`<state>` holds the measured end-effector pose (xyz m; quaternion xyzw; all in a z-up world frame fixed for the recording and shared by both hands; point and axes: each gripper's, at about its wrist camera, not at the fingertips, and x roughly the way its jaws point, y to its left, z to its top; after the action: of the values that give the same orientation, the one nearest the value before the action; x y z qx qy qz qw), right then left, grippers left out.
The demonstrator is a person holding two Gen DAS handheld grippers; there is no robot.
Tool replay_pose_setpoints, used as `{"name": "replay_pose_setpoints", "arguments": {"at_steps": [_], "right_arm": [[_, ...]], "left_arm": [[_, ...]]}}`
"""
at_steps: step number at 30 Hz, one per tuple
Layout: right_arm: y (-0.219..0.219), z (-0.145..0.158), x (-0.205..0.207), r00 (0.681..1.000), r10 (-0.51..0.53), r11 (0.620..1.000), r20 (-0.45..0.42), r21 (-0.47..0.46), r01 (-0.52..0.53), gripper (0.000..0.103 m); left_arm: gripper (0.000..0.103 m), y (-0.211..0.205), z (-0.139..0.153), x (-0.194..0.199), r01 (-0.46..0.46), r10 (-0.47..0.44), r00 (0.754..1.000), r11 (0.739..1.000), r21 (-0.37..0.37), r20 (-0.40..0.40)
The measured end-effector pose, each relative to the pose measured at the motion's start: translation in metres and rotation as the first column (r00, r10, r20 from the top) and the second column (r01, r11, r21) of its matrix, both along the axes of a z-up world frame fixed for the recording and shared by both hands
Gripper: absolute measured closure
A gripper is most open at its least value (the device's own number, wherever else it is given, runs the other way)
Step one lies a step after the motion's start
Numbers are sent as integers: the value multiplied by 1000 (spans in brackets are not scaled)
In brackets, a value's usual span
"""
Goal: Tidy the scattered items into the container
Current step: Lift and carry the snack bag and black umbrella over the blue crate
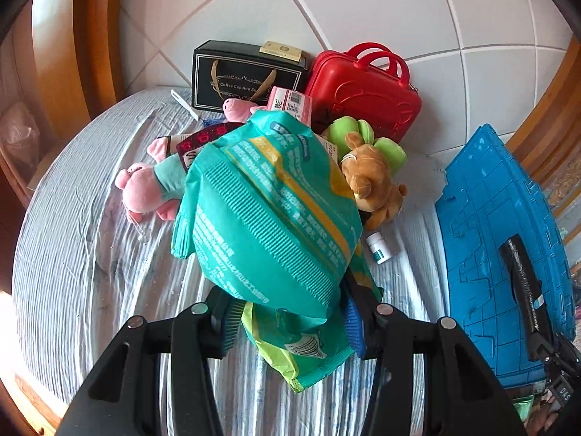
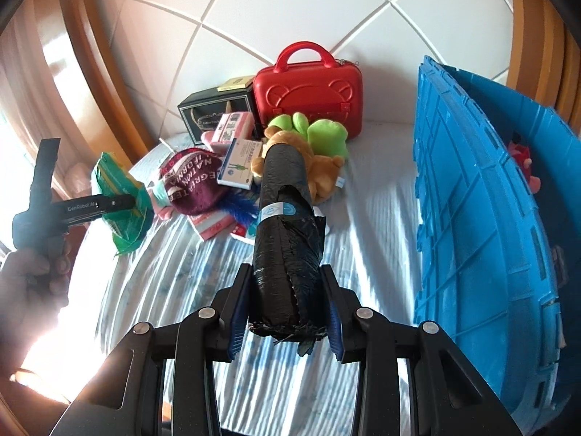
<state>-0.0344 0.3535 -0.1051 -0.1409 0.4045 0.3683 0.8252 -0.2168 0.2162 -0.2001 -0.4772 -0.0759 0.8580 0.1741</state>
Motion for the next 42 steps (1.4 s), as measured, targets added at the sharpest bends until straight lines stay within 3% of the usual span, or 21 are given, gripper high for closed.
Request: {"name": "replay_pose_setpoints", "arguments": {"at_steps": [16,25,34,42], "right_arm": [[-59,69,34,992,111,990,62,85,-116,68],[-108,98,67,990,112,984,91,130,-123,68],[-166,110,101,993,44,988,109,141,-60,68],[-222,111,127,991,-80,987,107,148,64,68]], "left_arm": [[56,86,84,45,-74,35,983,974,-213,-180],[56,150,119,76,-85,13,965,961,-265,-261],[56,227,144,101,17,-95,946,969,-246,-309],[56,312,169,116,182,-256,902,956,-231,-348]]}}
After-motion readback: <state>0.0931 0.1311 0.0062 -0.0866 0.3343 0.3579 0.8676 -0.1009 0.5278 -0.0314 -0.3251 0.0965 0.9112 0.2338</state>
